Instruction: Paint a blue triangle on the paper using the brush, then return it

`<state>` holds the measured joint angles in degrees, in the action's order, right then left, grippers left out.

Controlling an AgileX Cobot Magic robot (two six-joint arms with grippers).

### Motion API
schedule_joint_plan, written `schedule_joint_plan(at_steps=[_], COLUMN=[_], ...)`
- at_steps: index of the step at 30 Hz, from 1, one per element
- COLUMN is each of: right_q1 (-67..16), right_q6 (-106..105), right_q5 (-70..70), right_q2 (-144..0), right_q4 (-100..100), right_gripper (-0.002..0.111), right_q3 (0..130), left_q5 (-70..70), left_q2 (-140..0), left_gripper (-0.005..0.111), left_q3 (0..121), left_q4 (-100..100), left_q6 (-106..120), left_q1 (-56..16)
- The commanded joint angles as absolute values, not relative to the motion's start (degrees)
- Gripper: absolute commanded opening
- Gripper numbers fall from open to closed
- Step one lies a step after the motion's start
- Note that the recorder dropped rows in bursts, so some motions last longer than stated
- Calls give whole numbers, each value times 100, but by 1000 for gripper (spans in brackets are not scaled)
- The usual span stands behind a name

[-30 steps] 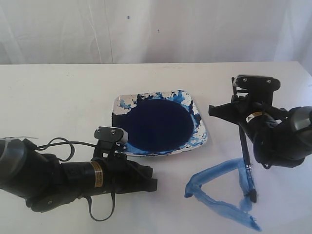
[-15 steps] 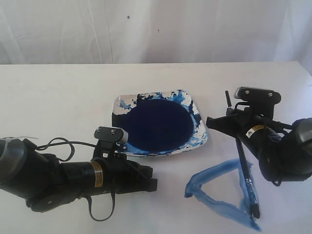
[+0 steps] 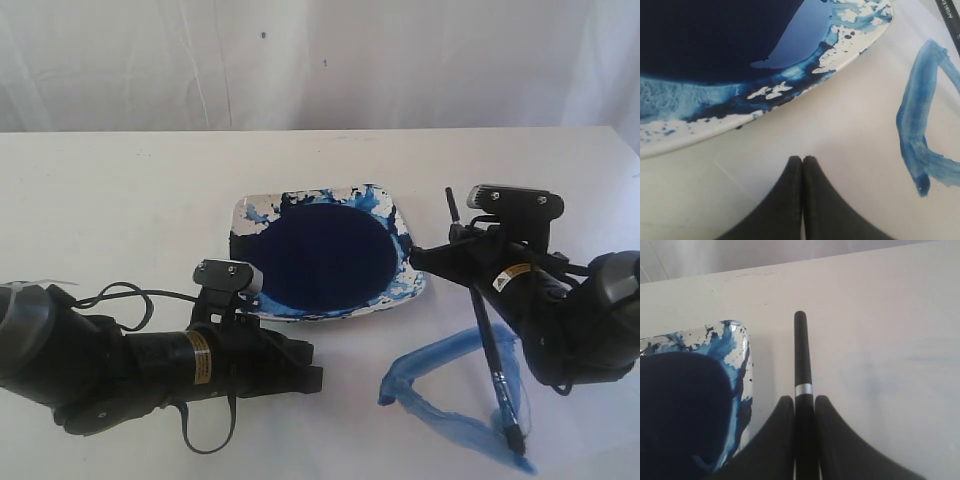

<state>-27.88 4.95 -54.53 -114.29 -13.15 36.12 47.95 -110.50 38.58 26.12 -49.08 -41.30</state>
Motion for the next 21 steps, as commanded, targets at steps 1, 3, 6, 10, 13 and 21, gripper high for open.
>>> schedule_joint_plan(at_steps=[1, 3, 6, 10, 13, 21], right_q1=[-2802, -2802, -2802, -2802, -2802, -2802], right_q6=[521, 494, 303, -199, -392, -773], right_q5=[-5583, -5734, -6018, -6223, -6478, -6903], right_q2=[-11375, -11375, -11375, -11375, -11375, -11362], right_q4=[-1315, -1328, -1534, -2033, -2091, -2333], right_gripper=[0, 0, 0, 0, 0, 0], right_q3=[3581, 3581, 3581, 3592, 3603, 3960], left_q5=[4685, 4685, 4685, 4685, 4685, 4685], left_q2=[-11008, -11008, -11008, -11008, -11008, -11008], left_gripper=[0, 0, 0, 0, 0, 0], left_q3=[3836, 3836, 3836, 3836, 3836, 3836], left_q4=[2625, 2625, 2625, 2625, 2625, 2625], left_q6=[-4902, -4902, -4902, -4902, -4902, -4902], left_q1=[-4144, -4144, -4144, -4144, -4144, -4144])
